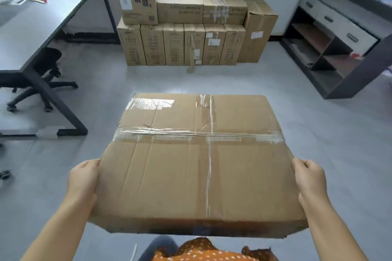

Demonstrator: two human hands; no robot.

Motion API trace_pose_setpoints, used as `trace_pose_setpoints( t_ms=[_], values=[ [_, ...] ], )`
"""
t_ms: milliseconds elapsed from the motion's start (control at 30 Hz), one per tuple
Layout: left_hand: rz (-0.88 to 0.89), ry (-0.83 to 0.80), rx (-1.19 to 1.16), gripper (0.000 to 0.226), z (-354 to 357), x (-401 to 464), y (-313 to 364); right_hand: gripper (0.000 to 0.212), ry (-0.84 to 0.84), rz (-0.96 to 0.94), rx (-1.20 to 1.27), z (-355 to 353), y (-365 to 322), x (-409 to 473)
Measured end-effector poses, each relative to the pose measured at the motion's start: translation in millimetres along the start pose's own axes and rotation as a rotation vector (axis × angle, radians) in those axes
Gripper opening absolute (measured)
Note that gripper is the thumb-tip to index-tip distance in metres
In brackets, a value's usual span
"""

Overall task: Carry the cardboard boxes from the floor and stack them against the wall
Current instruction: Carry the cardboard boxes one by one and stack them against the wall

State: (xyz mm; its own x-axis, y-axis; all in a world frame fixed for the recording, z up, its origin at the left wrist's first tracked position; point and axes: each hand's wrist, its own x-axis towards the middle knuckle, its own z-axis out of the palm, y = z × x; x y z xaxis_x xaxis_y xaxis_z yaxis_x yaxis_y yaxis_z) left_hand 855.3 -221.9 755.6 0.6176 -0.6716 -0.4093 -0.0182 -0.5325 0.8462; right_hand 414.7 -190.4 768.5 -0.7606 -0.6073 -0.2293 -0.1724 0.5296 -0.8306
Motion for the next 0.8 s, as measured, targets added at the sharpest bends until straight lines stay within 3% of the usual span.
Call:
trace_pose_setpoints(
  t_ms=[267,500,800],
  values=[
    [-0.026,0.009,-0.019,0.015,89,105,72,0.032,-0.029,0.008,-0.046,102,-82,115],
    [-0.003,0.003,-0.016,0.019,160,232,177,0.021,-0.017,0.025,-0.02,213,-167,194],
    [0.094,-0.155,0.097,0.018,286,345,301,0.024,0.147,0.104,0.034,280,-239,298]
  ],
)
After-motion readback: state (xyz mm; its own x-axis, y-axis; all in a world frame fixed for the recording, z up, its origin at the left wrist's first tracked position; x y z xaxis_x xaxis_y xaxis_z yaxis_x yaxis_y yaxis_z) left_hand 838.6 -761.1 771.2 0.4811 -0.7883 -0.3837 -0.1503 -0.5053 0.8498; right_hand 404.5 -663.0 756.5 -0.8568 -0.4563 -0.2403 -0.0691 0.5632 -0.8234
